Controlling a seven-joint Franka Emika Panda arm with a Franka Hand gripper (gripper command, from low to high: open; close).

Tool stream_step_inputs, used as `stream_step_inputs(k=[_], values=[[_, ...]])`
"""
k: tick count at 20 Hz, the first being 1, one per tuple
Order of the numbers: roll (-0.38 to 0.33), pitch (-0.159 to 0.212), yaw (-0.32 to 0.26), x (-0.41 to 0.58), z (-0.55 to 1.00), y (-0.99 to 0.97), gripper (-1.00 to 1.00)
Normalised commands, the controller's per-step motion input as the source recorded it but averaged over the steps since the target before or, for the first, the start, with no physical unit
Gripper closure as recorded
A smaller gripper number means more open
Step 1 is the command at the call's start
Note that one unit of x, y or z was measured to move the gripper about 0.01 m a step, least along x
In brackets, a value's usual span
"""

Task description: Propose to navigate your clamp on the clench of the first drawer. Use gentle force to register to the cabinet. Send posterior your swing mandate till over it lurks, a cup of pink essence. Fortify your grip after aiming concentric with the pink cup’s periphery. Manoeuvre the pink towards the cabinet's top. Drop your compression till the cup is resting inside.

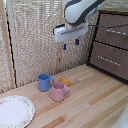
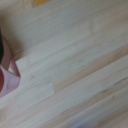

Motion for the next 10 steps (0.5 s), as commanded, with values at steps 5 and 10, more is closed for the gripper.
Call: stream_step_inputs(k=[5,10], values=[[-0.375,-0.003,0.074,-0.291,0.0,-0.29,-1.0],[-0.375,-0.028,0.102,-0.331,0.0,-0.26,-1.0]])
